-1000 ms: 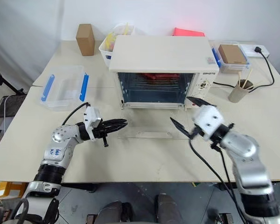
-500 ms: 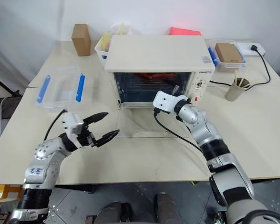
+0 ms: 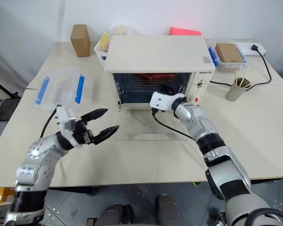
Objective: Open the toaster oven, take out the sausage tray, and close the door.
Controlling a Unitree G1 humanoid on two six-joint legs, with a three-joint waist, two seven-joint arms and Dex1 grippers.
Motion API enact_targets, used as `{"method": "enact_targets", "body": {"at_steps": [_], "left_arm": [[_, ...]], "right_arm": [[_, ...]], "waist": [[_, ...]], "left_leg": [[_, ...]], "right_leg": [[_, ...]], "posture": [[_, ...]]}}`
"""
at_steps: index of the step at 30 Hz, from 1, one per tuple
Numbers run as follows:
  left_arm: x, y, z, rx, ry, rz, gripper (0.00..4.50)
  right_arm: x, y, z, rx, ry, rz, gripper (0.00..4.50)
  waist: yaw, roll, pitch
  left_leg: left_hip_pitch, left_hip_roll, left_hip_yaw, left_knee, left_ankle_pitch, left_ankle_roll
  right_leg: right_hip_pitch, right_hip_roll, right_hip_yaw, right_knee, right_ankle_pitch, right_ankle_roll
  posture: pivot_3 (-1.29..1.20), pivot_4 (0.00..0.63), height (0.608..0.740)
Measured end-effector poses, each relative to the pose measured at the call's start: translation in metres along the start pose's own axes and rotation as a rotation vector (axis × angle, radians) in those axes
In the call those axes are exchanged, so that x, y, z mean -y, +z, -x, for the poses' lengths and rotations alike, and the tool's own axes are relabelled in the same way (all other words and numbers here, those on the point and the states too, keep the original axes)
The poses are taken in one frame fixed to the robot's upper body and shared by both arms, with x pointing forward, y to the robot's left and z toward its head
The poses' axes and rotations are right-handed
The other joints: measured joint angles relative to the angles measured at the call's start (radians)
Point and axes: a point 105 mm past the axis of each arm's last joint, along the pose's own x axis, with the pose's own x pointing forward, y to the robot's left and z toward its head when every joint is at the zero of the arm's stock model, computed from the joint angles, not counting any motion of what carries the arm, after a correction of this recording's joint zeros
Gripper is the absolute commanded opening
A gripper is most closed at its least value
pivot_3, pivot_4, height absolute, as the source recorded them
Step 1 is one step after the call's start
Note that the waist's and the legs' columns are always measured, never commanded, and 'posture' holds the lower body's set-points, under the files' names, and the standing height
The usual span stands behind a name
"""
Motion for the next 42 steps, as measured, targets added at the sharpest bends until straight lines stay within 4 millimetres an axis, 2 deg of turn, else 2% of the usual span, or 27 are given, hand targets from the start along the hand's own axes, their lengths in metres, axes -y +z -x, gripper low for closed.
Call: {"method": "enact_targets", "body": {"at_steps": [3, 8, 13, 16, 23, 27, 34, 42], "left_arm": [[-0.010, 0.002, -0.018, 0.018, -0.026, 0.010, 4.50], [-0.027, 0.016, -0.043, 0.098, -0.047, 0.014, 4.50], [-0.036, 0.025, -0.055, 0.123, -0.064, 0.014, 4.50], [-0.041, 0.026, -0.057, 0.125, -0.069, 0.035, 4.50], [-0.050, 0.026, -0.058, 0.109, -0.091, 0.071, 4.50], [-0.052, 0.025, -0.064, 0.114, -0.109, 0.103, 4.50], [-0.054, 0.019, -0.065, 0.096, -0.135, 0.145, 4.50], [-0.057, 0.019, -0.062, 0.096, -0.156, 0.155, 4.50]], "right_arm": [[0.000, 0.005, -0.001, 0.014, 0.007, 0.033, 0.00], [0.002, 0.003, 0.001, 0.009, 0.004, 0.051, 0.00], [0.004, 0.006, 0.004, 0.015, 0.013, 0.065, 0.00], [0.006, 0.009, 0.009, 0.032, 0.028, 0.073, 0.00], [-0.003, 0.024, 0.035, 0.100, 0.079, 0.065, 0.00], [-0.008, 0.032, 0.058, 0.096, 0.103, 0.043, 0.00], [-0.015, 0.048, 0.087, 0.096, 0.130, 0.019, 0.00], [-0.028, 0.056, 0.109, 0.076, 0.157, -0.002, 0.00]], "waist": [[-0.003, 0.000, 0.000], [-0.001, 0.000, 0.000], [-0.001, 0.000, 0.000], [-0.001, 0.000, 0.000], [-0.001, 0.000, 0.000], [0.005, 0.000, 0.000], [0.006, 0.000, 0.000], [0.005, -0.001, 0.000]], "left_leg": [[0.000, 0.001, 0.000, -0.001, 0.000, 0.000], [-0.001, 0.001, 0.000, 0.000, 0.000, -0.001], [-0.006, 0.001, 0.000, -0.001, 0.000, -0.001], [-0.014, 0.001, 0.000, 0.002, 0.001, -0.001], [-0.014, 0.001, 0.000, 0.003, 0.001, -0.001], [-0.014, 0.001, 0.000, 0.005, 0.001, -0.001], [-0.014, 0.001, 0.000, 0.006, 0.001, -0.001], [-0.014, 0.001, 0.000, 0.009, 0.001, -0.001]], "right_leg": [[-0.001, 0.001, 0.000, 0.000, 0.000, 0.000], [-0.002, 0.001, 0.000, 0.001, 0.000, 0.000], [-0.007, 0.001, 0.000, 0.006, 0.000, 0.000], [-0.016, 0.001, 0.000, 0.010, 0.000, 0.000], [-0.016, 0.001, 0.000, 0.009, 0.000, 0.000], [-0.015, 0.001, 0.000, 0.008, 0.000, 0.000], [-0.015, 0.001, 0.000, 0.008, 0.000, 0.000], [-0.015, 0.002, 0.000, 0.010, 0.000, 0.000]], "posture": [[0.00, 0.150, 0.740], [0.00, 0.150, 0.740], [0.00, 0.150, 0.740], [0.00, 0.150, 0.740], [0.00, 0.150, 0.740], [0.00, 0.150, 0.740], [0.00, 0.150, 0.740], [0.00, 0.150, 0.740]]}}
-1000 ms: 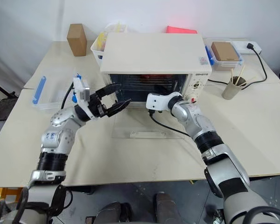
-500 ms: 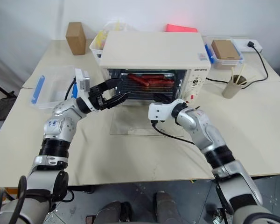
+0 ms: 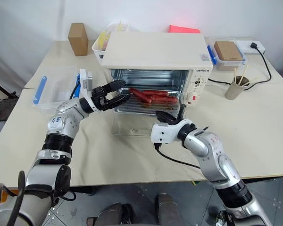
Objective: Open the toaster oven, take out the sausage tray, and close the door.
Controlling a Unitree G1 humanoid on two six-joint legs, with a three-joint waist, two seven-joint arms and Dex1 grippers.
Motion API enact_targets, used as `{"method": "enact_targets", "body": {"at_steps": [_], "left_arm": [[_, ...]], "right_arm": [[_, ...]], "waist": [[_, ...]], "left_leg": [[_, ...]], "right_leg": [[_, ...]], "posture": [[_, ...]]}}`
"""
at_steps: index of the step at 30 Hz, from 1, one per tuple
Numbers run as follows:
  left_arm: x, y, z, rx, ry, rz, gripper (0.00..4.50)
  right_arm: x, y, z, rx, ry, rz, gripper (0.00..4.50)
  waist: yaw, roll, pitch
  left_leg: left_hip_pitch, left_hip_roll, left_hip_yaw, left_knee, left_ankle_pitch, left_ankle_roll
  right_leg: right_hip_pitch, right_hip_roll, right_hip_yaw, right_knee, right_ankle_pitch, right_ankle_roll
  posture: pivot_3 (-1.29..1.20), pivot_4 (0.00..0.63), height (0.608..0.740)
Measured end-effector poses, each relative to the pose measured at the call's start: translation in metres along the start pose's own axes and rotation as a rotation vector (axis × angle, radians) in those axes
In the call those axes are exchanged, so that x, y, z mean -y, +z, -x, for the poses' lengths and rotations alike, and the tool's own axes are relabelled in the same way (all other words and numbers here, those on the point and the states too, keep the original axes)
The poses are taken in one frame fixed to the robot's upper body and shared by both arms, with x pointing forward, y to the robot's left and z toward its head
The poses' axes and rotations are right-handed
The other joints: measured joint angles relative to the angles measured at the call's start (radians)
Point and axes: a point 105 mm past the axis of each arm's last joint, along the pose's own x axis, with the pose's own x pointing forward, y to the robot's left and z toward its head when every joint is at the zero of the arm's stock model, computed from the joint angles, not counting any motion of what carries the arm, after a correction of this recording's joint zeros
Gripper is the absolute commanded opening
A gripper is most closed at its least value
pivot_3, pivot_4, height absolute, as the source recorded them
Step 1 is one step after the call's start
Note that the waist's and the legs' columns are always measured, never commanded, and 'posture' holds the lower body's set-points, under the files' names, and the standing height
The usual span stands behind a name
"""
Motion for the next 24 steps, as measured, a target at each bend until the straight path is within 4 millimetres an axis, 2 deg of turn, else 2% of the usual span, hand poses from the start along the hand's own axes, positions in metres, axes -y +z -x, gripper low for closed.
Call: {"method": "enact_targets", "body": {"at_steps": [2, 7, 10, 14, 16, 20, 24], "left_arm": [[0.000, 0.001, 0.006, -0.009, -0.005, 0.005, 4.50], [-0.001, 0.002, 0.048, -0.067, 0.038, 0.080, 4.50], [0.004, 0.001, 0.063, -0.093, 0.047, 0.163, 4.50], [0.009, -0.001, 0.086, -0.175, 0.109, 0.391, 4.50], [0.020, -0.006, 0.100, -0.262, 0.145, 0.617, 4.50], [0.041, -0.010, 0.096, -0.295, 0.108, 0.885, 4.50], [0.040, -0.006, 0.086, -0.249, 0.117, 0.954, 4.50]], "right_arm": [[-0.002, 0.002, 0.004, 0.001, 0.006, 0.020, 0.00], [-0.014, 0.001, 0.012, -0.004, 0.036, 0.039, 0.00], [-0.015, 0.003, 0.013, 0.012, 0.036, 0.065, 0.00], [-0.013, 0.010, 0.013, 0.054, 0.017, 0.099, 0.00], [-0.010, 0.012, 0.012, 0.083, 0.002, 0.133, 0.00], [-0.001, 0.012, 0.006, 0.111, -0.020, 0.173, 0.00], [0.000, 0.013, 0.000, 0.129, -0.021, 0.177, 0.00]], "waist": [[-0.001, 0.000, 0.000], [-0.005, 0.000, 0.000], [-0.001, 0.000, 0.000], [0.001, -0.001, 0.001], [0.000, -0.002, 0.001], [0.004, -0.003, 0.002], [0.008, -0.004, 0.002]], "left_leg": [[0.000, 0.000, 0.000, 0.000, 0.000, 0.000], [0.000, 0.001, 0.000, 0.000, 0.000, 0.000], [0.000, 0.000, -0.001, 0.001, 0.000, 0.000], [0.000, 0.000, -0.002, 0.002, 0.000, 0.000], [0.000, 0.000, -0.002, 0.002, 0.000, 0.000], [0.000, 0.000, -0.003, 0.003, 0.000, 0.000], [0.000, 0.000, -0.003, 0.005, 0.000, 0.000]], "right_leg": [[0.000, 0.000, 0.000, 0.000, 0.000, 0.000], [0.000, 0.000, 0.000, 0.001, -0.001, -0.001], [0.000, -0.001, 0.000, 0.001, -0.001, -0.001], [0.001, -0.001, 0.000, 0.001, -0.001, -0.001], [0.001, -0.001, 0.000, 0.002, -0.001, -0.002], [0.001, -0.001, -0.001, 0.003, -0.002, -0.002], [0.001, -0.001, -0.001, 0.005, -0.002, -0.002]], "posture": [[0.00, 0.150, 0.740], [0.00, 0.150, 0.740], [0.00, 0.150, 0.740], [0.00, 0.150, 0.740], [0.00, 0.150, 0.740], [0.00, 0.150, 0.740], [0.00, 0.150, 0.740]]}}
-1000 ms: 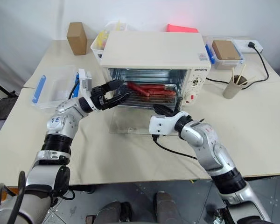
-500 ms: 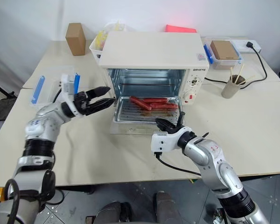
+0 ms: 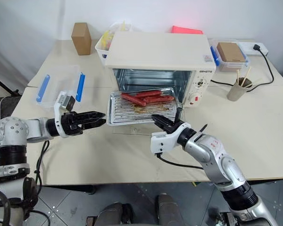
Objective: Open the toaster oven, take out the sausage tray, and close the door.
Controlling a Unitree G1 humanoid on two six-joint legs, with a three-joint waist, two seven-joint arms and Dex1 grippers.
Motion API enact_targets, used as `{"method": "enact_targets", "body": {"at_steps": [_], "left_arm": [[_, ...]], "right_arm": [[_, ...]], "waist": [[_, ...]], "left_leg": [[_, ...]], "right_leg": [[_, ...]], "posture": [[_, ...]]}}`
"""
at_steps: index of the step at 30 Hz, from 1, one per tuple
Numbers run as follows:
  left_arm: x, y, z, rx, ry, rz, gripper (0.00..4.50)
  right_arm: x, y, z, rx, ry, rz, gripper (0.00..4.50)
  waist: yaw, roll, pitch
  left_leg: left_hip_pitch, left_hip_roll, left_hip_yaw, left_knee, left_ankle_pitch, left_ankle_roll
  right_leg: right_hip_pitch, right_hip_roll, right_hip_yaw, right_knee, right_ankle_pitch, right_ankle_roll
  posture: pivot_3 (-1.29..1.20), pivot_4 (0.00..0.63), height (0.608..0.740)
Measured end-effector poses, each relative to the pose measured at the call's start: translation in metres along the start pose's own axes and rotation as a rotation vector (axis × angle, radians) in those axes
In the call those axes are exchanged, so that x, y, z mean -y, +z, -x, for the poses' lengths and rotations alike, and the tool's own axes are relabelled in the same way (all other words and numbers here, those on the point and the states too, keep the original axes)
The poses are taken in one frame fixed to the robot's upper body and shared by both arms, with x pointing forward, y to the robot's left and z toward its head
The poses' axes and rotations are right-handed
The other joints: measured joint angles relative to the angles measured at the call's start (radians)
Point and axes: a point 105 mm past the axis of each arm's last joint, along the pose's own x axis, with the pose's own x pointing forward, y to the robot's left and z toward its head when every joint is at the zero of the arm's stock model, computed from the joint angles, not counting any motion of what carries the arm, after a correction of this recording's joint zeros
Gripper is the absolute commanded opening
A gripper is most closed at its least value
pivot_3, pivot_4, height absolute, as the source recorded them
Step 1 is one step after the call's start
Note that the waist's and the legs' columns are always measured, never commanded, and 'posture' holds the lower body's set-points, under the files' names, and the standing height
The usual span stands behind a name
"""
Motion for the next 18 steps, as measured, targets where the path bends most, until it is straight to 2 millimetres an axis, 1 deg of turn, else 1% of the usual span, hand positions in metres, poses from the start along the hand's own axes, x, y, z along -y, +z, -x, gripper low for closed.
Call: {"method": "enact_targets", "body": {"at_steps": [2, 4, 7, 11, 12, 13, 18], "left_arm": [[0.002, 0.007, -0.005, 0.040, -0.019, 0.030, 4.50], [0.002, 0.008, -0.007, 0.048, -0.013, 0.050, 4.50], [-0.001, 0.005, -0.011, 0.040, 0.003, 0.071, 3.92], [-0.001, 0.001, -0.016, 0.030, -0.008, 0.086, 2.88], [-0.001, 0.000, -0.019, 0.027, -0.013, 0.090, 2.55], [-0.001, -0.001, -0.020, 0.026, -0.014, 0.094, 2.33], [-0.007, -0.005, -0.023, 0.033, 0.001, 0.120, 0.77]], "right_arm": [[-0.001, 0.003, -0.006, 0.019, 0.006, 0.000, 0.00], [-0.001, 0.008, -0.011, 0.050, 0.016, 0.008, 0.00], [-0.001, 0.009, -0.017, 0.064, 0.017, 0.001, 0.00], [0.000, 0.017, -0.024, 0.099, 0.016, 0.001, 0.00], [0.000, 0.019, -0.025, 0.107, 0.013, 0.002, 0.00], [0.001, 0.019, -0.026, 0.109, 0.013, 0.003, 0.00], [0.000, 0.018, -0.027, 0.112, 0.018, 0.003, 0.00]], "waist": [[0.000, 0.000, 0.000], [-0.005, 0.000, 0.000], [-0.009, 0.000, 0.000], [-0.010, 0.000, 0.000], [-0.009, 0.000, 0.000], [-0.008, 0.000, 0.000], [-0.008, 0.000, 0.000]], "left_leg": [[0.000, 0.000, 0.000, 0.001, 0.000, 0.000], [0.000, 0.000, 0.000, 0.001, 0.000, -0.001], [0.001, 0.000, 0.000, 0.001, -0.001, -0.001], [0.001, 0.000, 0.000, 0.001, -0.001, -0.001], [0.001, 0.000, 0.000, 0.001, -0.001, -0.001], [0.001, 0.000, 0.000, 0.001, -0.001, -0.001], [0.001, 0.000, 0.000, 0.001, -0.001, -0.001]], "right_leg": [[0.000, 0.000, 0.000, 0.001, 0.000, 0.000], [-0.001, 0.000, 0.000, 0.002, 0.000, -0.001], [-0.001, 0.000, 0.000, 0.003, -0.001, -0.001], [-0.001, 0.000, 0.000, 0.003, -0.001, -0.001], [-0.001, 0.000, 0.000, 0.004, -0.001, -0.001], [0.000, 0.000, 0.000, 0.004, -0.001, -0.001], [0.000, 0.000, 0.000, 0.004, -0.001, -0.001]], "posture": [[0.00, 0.150, 0.740], [0.00, 0.150, 0.740], [0.00, 0.150, 0.740], [0.00, 0.150, 0.740], [0.00, 0.150, 0.740], [0.00, 0.150, 0.740], [0.00, 0.150, 0.740]]}}
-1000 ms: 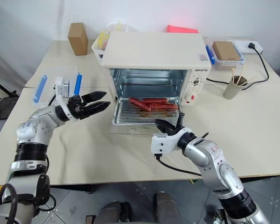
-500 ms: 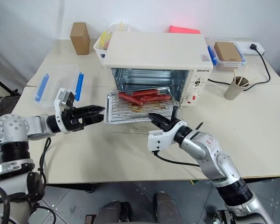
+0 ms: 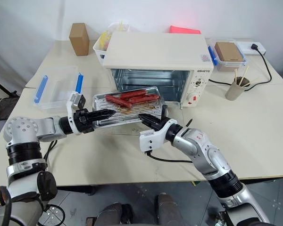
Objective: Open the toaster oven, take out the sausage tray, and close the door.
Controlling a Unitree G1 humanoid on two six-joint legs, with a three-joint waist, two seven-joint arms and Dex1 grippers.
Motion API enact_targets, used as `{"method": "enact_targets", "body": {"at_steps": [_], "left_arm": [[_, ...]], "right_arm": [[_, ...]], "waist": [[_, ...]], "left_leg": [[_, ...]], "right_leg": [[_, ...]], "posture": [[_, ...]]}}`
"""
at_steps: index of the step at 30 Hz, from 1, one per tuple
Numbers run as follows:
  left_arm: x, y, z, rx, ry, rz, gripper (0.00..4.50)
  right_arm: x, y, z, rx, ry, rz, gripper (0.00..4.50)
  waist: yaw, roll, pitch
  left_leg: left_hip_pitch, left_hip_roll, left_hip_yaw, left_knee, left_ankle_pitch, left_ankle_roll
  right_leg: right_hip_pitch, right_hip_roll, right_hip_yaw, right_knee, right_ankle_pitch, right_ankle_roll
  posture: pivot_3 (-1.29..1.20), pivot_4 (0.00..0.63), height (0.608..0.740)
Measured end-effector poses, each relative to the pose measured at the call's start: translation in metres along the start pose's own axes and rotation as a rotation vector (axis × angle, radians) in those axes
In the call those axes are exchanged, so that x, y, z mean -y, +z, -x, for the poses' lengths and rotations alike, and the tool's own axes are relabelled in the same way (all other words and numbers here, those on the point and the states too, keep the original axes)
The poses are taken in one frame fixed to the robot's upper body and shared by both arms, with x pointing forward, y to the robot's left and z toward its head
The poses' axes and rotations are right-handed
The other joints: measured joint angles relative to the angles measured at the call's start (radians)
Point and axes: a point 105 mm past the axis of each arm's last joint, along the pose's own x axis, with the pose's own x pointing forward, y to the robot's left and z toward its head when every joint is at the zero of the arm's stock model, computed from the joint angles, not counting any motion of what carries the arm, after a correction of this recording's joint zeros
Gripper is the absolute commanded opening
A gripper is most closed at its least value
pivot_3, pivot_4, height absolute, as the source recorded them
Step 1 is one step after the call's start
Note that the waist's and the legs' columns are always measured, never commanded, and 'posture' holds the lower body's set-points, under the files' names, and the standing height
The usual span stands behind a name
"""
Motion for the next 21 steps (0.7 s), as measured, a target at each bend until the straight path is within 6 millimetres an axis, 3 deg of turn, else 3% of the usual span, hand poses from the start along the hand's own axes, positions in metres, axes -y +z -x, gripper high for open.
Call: {"method": "enact_targets", "body": {"at_steps": [2, 5, 6, 13, 20, 21], "left_arm": [[-0.004, -0.001, 0.001, 0.007, 0.006, 0.024, 0.20], [-0.005, -0.001, 0.000, 0.024, -0.021, 0.070, 0.07], [-0.006, 0.000, 0.000, 0.032, -0.034, 0.102, 0.00], [-0.014, 0.003, 0.006, 0.081, -0.037, 0.216, 0.00], [-0.026, -0.015, 0.050, 0.075, 0.065, 0.259, 0.00], [-0.027, -0.019, 0.056, 0.074, 0.078, 0.258, 0.00]], "right_arm": [[0.000, 0.000, 0.000, 0.001, -0.001, 0.000, 0.00], [0.001, -0.001, 0.000, 0.000, -0.003, -0.003, 0.00], [0.002, 0.001, 0.000, 0.008, -0.010, -0.044, 0.59], [-0.002, 0.001, 0.005, 0.045, 0.043, -0.150, 2.73], [-0.004, -0.024, 0.055, 0.034, 0.028, -0.262, 2.73], [-0.001, -0.028, 0.063, 0.031, 0.017, -0.262, 2.56]], "waist": [[-0.001, 0.000, 0.000], [-0.001, 0.000, 0.000], [-0.001, 0.000, 0.000], [0.000, 0.000, 0.000], [-0.002, 0.000, 0.000], [0.000, 0.000, 0.000]], "left_leg": [[0.000, 0.000, 0.000, 0.000, 0.000, 0.000], [0.000, 0.000, 0.000, 0.000, 0.000, 0.000], [0.000, 0.000, -0.001, 0.000, 0.000, 0.000], [0.000, 0.000, -0.002, 0.000, 0.000, 0.000], [0.000, 0.000, -0.003, 0.000, 0.000, 0.000], [0.001, 0.000, -0.003, 0.000, 0.000, 0.000]], "right_leg": [[0.000, 0.000, 0.000, 0.000, 0.000, 0.000], [0.000, 0.000, 0.000, 0.000, 0.000, 0.000], [0.000, 0.000, 0.000, 0.000, 0.000, 0.000], [0.000, -0.001, -0.001, 0.001, 0.000, 0.000], [0.001, -0.001, -0.001, 0.000, 0.000, 0.000], [0.001, -0.001, -0.001, 0.000, 0.000, -0.001]], "posture": [[0.00, 0.150, 0.740], [0.00, 0.150, 0.740], [0.00, 0.150, 0.740], [0.00, 0.150, 0.740], [0.00, 0.150, 0.740], [0.00, 0.150, 0.740]]}}
